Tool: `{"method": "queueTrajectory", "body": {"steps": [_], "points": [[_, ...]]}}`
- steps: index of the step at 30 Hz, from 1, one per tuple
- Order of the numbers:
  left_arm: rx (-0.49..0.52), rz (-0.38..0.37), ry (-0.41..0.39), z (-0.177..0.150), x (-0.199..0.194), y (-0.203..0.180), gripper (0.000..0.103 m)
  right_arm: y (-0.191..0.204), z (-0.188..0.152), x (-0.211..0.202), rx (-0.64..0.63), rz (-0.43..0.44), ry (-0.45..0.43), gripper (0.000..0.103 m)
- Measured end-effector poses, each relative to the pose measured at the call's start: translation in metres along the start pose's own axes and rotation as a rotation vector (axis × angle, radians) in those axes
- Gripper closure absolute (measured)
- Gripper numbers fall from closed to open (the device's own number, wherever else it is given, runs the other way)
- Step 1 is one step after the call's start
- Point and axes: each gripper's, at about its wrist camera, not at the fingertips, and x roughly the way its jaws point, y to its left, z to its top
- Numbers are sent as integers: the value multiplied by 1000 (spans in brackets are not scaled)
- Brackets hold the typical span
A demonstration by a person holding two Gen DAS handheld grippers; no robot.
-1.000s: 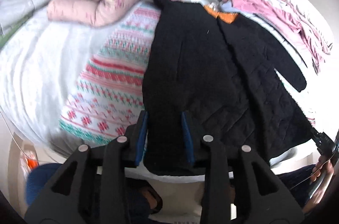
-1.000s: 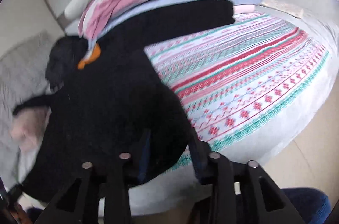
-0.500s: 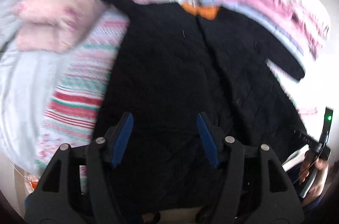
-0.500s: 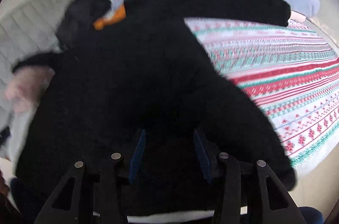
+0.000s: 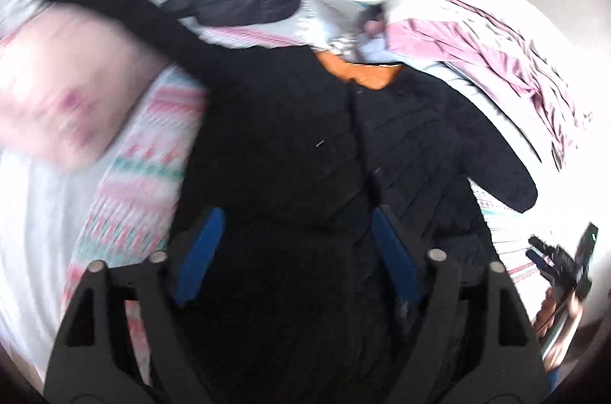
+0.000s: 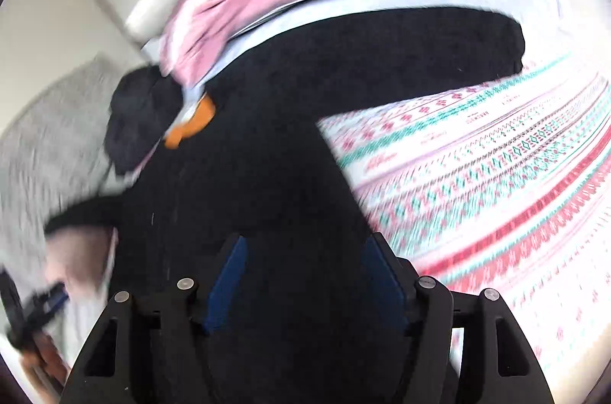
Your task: Fold large clothes
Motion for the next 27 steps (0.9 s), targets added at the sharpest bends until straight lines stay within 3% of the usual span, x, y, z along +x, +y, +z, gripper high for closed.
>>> {"method": "queueTrajectory", "body": {"steps": [4,6,9,13,17,18,19,21,25,27], "points": [[-26,-15,-5,15,51,-11,22,-67,55,32,257,76,24,36],[-34,-55,74,3,85,-13,22,-115,81,56,407,65,30,36],[0,-128,124,-17,98,-25,22,-173,111,79,566,31,-30,36],[145,-138,129,-35,104,-62,22,-190,145,95,509,-33,-114,36],[249,-68,194,-55,132,-82,22,-204,169,112,525,-68,-218,37],[268,-51,183,-56,135,-84,22,-208,175,114,537,-85,-247,44],[297,-34,174,-59,137,-87,22,-208,178,116,541,-110,-268,68],[307,-22,186,-59,136,-88,22,-203,190,119,526,-119,-295,87],[308,-18,188,-59,133,-87,22,-145,217,90,339,-245,-411,92],[316,-14,193,-58,133,-87,22,-109,234,61,241,-255,-486,92]]}}
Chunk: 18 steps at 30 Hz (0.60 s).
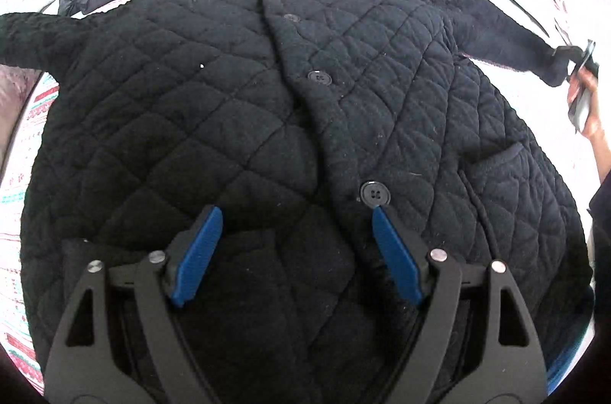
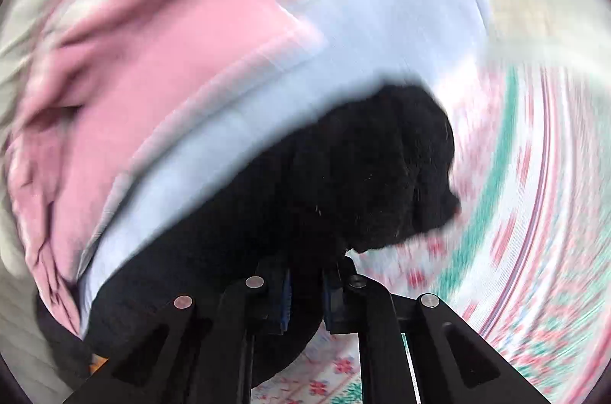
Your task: Fold large clothes
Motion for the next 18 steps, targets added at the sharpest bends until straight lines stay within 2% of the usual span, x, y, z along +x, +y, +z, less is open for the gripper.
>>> {"method": "queueTrajectory", "body": {"steps": [3,6,7,9,15,18], "points": [[-22,4,-4,3,-5,9,22,47,35,-33,-78,47,-72,92],[-50,7,-4,5,-8,22,22,102,49,-56,-192,26,-152,92],[-57,8,-2,6,-9,25,22,99,57,-69,-214,21,-173,92],[-79,10,0,9,-12,35,22,121,49,-83,-288,15,-228,92],[-183,28,-40,25,-34,80,22,177,-3,-98,-526,-64,-277,92],[-248,50,-71,30,-45,108,22,236,-35,-123,-647,-2,-352,92]]}}
